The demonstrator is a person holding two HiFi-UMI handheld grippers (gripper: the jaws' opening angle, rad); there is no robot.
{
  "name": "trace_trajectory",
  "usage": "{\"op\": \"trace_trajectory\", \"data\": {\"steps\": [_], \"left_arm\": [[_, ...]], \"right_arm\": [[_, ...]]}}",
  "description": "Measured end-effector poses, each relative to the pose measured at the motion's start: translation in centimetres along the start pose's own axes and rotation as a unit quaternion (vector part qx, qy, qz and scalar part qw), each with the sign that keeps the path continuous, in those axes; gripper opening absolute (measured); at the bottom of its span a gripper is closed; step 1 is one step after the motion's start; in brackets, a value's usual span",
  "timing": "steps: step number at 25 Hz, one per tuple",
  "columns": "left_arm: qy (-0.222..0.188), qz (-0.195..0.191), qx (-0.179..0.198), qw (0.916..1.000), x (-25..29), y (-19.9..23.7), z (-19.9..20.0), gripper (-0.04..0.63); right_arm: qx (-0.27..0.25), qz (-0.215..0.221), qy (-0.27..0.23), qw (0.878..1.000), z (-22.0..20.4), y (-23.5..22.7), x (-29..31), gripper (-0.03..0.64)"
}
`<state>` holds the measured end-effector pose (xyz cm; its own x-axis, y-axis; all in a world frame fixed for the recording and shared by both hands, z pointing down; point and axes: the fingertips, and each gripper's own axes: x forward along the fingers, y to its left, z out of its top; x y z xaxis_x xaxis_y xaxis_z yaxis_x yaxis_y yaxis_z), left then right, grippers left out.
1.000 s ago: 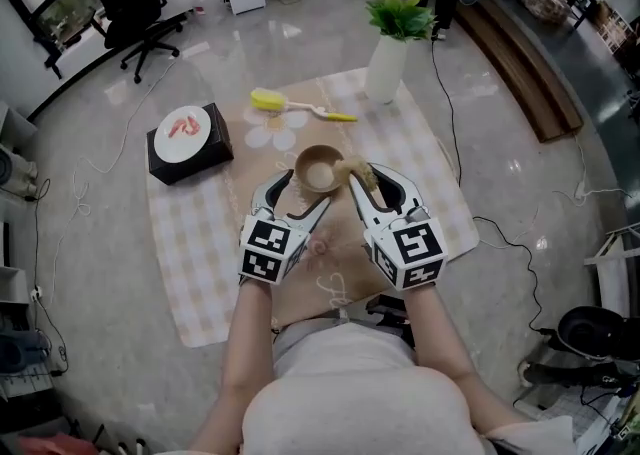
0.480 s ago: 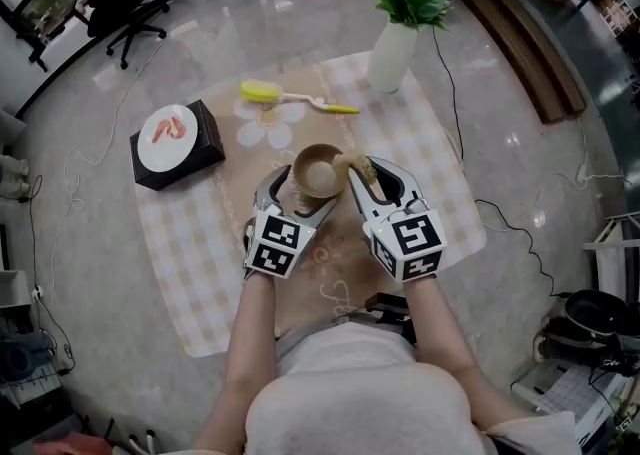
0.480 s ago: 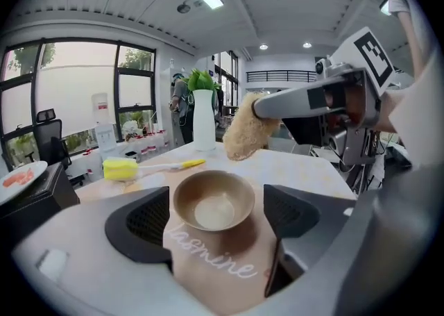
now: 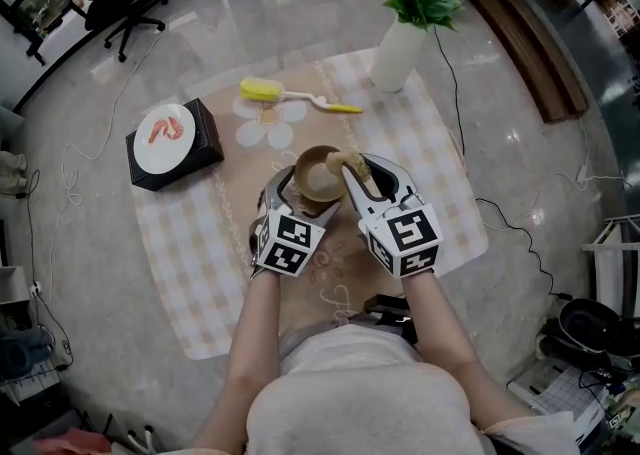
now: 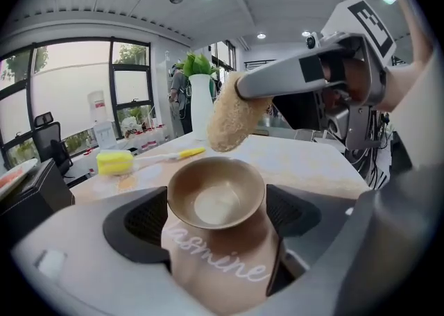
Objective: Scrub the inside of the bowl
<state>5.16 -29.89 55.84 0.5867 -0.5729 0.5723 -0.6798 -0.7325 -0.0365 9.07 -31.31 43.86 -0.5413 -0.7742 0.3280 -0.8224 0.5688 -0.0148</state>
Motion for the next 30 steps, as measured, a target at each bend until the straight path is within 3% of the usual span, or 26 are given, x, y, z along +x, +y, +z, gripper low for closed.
{"op": "trace_trajectory", "data": {"steps": [13,22,30], "left_arm": [[0.010,-0.005,0.006,0.9999,0.1,0.2,-0.1,0.445],[0.012,-0.008,-0.004,0.9999,0.2,0.2,-0.3,0.445],[0.013,-0.009,-0.003,0.9999,0.2,0.2,-0.3,0.445]], "right_arm": [[-0.025,0.066,0.000,0.997,1.0,2.4,4.9,0.100],[-0.045,0.112,0.046,0.992,-1.2,3.8,8.0,0.100],[-0.051,0.104,0.053,0.992,-1.2,1.8,8.2,0.100]]}}
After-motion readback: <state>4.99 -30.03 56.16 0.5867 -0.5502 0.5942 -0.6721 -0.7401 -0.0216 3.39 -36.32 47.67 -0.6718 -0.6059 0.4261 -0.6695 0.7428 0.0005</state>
